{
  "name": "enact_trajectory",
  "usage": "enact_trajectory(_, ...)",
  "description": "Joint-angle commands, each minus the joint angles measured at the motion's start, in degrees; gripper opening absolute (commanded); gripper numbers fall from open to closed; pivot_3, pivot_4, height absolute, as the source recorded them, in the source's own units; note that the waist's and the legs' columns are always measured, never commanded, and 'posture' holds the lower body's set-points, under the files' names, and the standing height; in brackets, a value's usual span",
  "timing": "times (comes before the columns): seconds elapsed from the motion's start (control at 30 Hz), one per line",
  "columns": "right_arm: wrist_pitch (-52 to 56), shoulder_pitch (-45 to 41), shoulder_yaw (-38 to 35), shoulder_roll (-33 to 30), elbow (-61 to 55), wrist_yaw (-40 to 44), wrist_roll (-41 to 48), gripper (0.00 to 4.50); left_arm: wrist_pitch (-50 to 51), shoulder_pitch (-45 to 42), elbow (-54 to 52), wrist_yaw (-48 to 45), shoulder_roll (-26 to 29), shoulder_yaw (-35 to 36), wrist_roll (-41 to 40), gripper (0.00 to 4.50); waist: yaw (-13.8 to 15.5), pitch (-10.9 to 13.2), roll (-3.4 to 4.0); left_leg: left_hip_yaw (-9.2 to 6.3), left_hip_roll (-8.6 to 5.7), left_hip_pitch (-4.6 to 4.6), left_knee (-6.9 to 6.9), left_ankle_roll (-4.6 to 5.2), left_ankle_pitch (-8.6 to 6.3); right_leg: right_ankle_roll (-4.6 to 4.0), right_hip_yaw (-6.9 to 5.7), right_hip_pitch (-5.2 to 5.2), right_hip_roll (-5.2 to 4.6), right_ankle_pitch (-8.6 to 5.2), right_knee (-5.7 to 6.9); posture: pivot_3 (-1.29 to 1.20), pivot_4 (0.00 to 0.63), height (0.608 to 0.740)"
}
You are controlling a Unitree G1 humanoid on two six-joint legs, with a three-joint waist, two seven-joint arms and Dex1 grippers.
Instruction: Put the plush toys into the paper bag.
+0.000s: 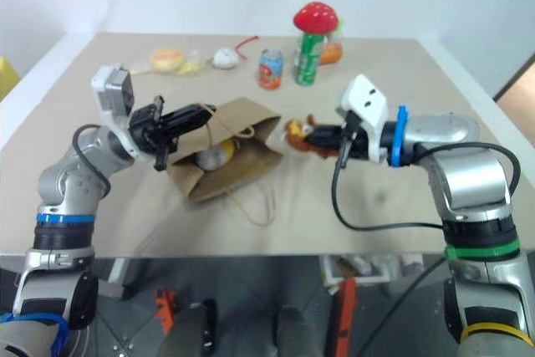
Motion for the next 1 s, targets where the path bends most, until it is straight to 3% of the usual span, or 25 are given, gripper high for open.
enact_trajectory(0.03, 2.77, 0.78, 1.17, 0.49, -7.10, 1.51, 5.64, 0.01, 0.06, -0.37, -1.81, -0.09, 0.21, 0.62, -1.07, 0.00, -0.16, 0.00, 0.00, 0.00, 0.00, 0.00, 0.00, 0.00, 0.00, -0.06, 0.00, -0.01, 0.00, -0.01, 0.00, 0.00, 0.150, 0.740)
enact_trajectory(0.4, -2.24, -9.78, 11.27, 12.72, 1.26, -6.35, 0.07, 0.01, 0.12, -0.32, -2.03, 0.00, 0.44, 0.80, -1.13, 0.00, -0.37, 0.00, 0.00, 0.01, 0.03, 0.03, 0.25, 0.01, 0.02, -0.36, -0.03, -0.01, -0.02, 0.29, 0.00, 0.00, 0.150, 0.740)
enact_trajectory(0.67, -11.86, -12.85, 19.85, 19.40, 12.98, -9.61, -10.18, 0.01, 0.02, 0.07, -2.58, 0.35, 0.19, 0.90, -1.24, 0.00, -0.29, 0.00, 0.00, 0.03, 0.05, -0.03, 0.23, 0.04, 0.03, -0.30, -0.05, -0.03, 0.00, 0.18, 0.00, 0.00, 0.150, 0.740)
enact_trajectory(0.97, -20.53, -15.52, 20.16, 25.08, 23.47, -15.43, -17.34, 0.01, 0.08, 0.06, -2.49, 0.13, 0.00, 0.88, -1.30, 0.00, -0.32, 0.00, 0.00, -0.01, 0.05, -0.08, 0.16, 0.03, 0.03, -0.07, -0.06, -0.06, 0.05, 0.23, 0.02, 0.00, 0.150, 0.740)
enact_trajectory(1.0, -21.25, -15.64, 20.03, 25.36, 24.50, -15.93, -17.95, 0.38, 0.07, 0.02, -2.45, 0.07, -0.01, 0.88, -1.30, 0.00, -0.32, 0.00, 0.00, -0.01, 0.06, -0.08, 0.17, 0.03, 0.03, -0.07, -0.06, -0.06, 0.05, 0.24, 0.02, 0.00, 0.150, 0.740)
